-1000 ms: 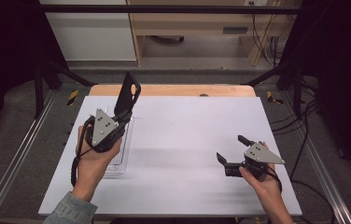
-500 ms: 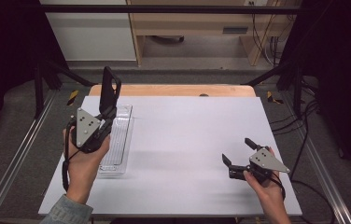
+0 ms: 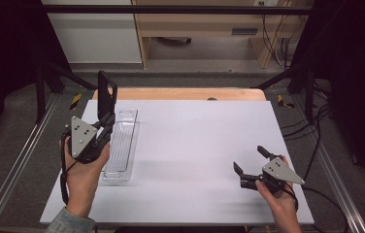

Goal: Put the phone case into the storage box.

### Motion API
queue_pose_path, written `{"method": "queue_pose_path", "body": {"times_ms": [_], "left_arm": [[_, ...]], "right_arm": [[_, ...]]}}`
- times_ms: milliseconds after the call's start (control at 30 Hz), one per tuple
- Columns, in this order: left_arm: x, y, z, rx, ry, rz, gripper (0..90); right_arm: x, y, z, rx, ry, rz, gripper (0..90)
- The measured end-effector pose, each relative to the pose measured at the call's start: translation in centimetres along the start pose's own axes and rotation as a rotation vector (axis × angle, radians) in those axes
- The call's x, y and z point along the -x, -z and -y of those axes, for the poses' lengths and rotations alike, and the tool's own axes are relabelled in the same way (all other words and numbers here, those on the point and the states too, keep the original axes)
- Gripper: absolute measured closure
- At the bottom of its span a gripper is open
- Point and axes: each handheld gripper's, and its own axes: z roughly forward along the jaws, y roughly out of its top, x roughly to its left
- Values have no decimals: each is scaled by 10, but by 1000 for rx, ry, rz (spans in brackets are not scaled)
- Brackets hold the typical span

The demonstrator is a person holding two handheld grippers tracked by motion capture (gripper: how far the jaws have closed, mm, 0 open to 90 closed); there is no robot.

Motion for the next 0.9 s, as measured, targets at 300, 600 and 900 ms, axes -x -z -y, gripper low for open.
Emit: {"method": "queue_pose_path", "body": {"times_ms": [300,600,900], "left_arm": [[1,-2,4,6,48,-2,851],[-1,-4,9,2,77,-16,851],[-6,-11,12,5,111,-7,851]], "right_arm": [[-1,3,4,15,0,2,34],[-2,5,8,32,-3,-2,35],[-2,7,12,30,0,-7,36]]}}
